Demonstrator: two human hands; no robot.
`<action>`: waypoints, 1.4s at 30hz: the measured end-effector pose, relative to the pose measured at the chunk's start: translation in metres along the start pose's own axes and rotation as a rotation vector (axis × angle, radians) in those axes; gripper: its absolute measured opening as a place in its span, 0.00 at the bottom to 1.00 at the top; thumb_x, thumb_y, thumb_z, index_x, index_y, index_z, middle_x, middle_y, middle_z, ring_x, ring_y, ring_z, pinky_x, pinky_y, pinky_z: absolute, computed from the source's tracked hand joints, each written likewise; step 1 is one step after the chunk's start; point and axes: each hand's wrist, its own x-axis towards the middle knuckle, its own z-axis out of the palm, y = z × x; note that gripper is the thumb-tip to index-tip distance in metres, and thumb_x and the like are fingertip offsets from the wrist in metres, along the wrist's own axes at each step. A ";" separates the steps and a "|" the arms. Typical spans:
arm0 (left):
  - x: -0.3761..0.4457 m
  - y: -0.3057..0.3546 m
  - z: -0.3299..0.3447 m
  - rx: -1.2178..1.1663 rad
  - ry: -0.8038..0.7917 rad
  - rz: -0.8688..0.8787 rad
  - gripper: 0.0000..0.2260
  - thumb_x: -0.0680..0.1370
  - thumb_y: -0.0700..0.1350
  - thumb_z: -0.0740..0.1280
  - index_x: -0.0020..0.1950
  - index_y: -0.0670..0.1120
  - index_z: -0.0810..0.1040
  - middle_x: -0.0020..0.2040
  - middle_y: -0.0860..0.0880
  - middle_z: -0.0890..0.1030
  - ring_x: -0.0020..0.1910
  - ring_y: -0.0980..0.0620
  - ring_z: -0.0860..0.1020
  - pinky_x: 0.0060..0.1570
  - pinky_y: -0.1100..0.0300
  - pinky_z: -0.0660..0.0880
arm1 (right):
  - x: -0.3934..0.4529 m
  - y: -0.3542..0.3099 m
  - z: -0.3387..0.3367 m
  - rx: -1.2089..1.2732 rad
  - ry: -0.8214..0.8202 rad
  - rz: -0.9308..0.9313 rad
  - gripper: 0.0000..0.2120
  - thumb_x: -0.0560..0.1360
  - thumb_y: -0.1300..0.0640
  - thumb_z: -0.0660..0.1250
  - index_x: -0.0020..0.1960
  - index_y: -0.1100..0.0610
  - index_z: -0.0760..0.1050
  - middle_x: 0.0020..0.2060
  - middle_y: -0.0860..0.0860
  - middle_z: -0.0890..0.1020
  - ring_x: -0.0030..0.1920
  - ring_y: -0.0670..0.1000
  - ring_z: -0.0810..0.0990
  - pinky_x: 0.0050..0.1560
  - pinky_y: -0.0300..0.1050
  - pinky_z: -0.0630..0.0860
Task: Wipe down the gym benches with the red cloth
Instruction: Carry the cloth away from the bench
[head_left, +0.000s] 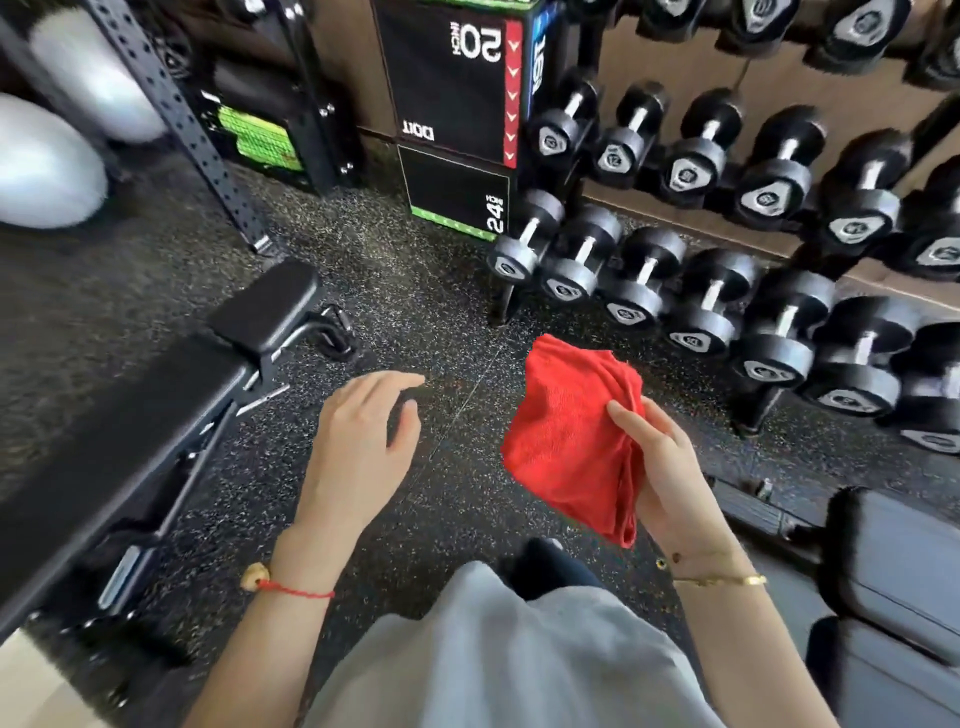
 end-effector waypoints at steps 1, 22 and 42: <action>0.007 -0.009 0.000 0.000 0.007 -0.015 0.12 0.80 0.44 0.61 0.62 0.49 0.77 0.59 0.53 0.80 0.60 0.54 0.76 0.66 0.52 0.71 | 0.011 0.000 0.009 -0.010 -0.014 0.005 0.15 0.77 0.63 0.64 0.64 0.64 0.73 0.55 0.57 0.83 0.52 0.50 0.82 0.54 0.44 0.79; 0.330 -0.171 -0.011 0.064 0.258 -0.148 0.11 0.78 0.39 0.66 0.60 0.46 0.78 0.56 0.51 0.81 0.57 0.53 0.76 0.62 0.58 0.69 | 0.360 -0.082 0.263 -0.117 -0.235 0.042 0.17 0.77 0.65 0.63 0.65 0.68 0.70 0.61 0.64 0.78 0.58 0.57 0.76 0.67 0.58 0.70; 0.609 -0.384 -0.018 0.033 0.150 -0.175 0.11 0.80 0.41 0.63 0.61 0.45 0.78 0.58 0.51 0.80 0.58 0.52 0.77 0.64 0.55 0.71 | 0.631 -0.081 0.478 -0.093 -0.220 0.098 0.15 0.77 0.63 0.64 0.63 0.64 0.73 0.55 0.58 0.83 0.53 0.54 0.82 0.54 0.49 0.81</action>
